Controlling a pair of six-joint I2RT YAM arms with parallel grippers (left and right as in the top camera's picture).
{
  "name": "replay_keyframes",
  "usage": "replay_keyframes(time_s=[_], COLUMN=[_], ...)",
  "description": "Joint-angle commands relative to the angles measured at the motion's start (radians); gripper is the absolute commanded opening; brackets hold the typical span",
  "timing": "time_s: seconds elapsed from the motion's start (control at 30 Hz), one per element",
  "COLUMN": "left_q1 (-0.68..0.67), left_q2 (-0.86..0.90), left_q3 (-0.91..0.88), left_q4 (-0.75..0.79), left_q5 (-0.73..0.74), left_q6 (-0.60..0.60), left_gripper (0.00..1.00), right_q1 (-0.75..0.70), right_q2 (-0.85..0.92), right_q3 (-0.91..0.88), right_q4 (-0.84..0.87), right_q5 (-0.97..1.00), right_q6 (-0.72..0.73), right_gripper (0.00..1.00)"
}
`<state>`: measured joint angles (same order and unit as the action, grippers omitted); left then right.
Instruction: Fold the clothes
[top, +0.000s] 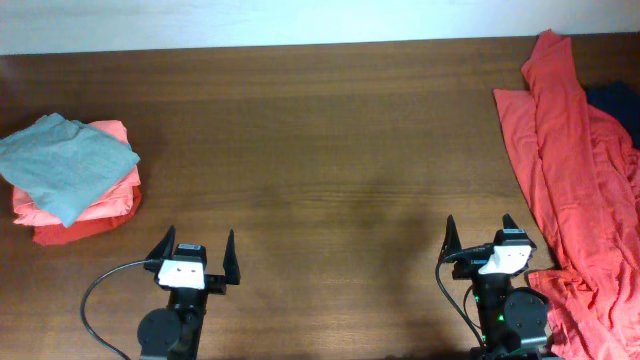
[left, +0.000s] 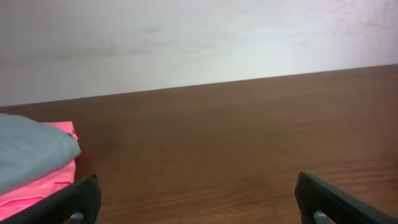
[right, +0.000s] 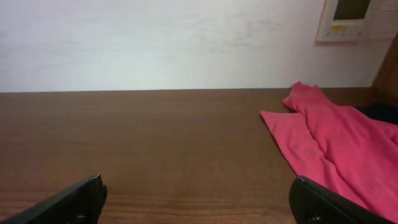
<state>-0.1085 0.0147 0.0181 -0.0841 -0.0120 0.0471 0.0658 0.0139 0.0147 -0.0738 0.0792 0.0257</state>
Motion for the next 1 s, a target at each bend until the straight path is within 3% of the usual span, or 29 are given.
replay_keyframes(time_s=[0.0,0.3,0.4,0.6,0.87,0.97], left_q1=[0.0,0.0,0.0,0.0,0.0,0.0], left_q2=[-0.004,0.13,0.297,0.519,0.693,0.695], left_q3=[0.062,0.259,0.417,0.618,0.775,0.779], left_q4=[-0.017,-0.136,-0.207,-0.36,-0.497,-0.492], left_q5=[-0.003,-0.004,-0.004,-0.003,0.05,0.102], left_q6=[-0.049,-0.048,-0.048,-0.048,-0.048,-0.048], left_gripper=[0.99,0.99,0.99,0.99,0.99,0.99], right_q1=[-0.007,-0.008,-0.008,-0.008,-0.015,-0.103], right_q2=[0.008,0.196,0.406,0.647,0.822,0.851], right_q3=[0.036,0.264,0.453,0.702,0.939,0.958], right_q4=[-0.058,-0.231,-0.344,-0.528,-0.776,-0.85], right_q5=[0.042,0.073,0.09,0.083,-0.009,0.088], right_q6=[0.058,0.065,0.066,0.086,0.093,0.253], right_gripper=[0.99,0.98,0.99,0.98,0.99,0.99])
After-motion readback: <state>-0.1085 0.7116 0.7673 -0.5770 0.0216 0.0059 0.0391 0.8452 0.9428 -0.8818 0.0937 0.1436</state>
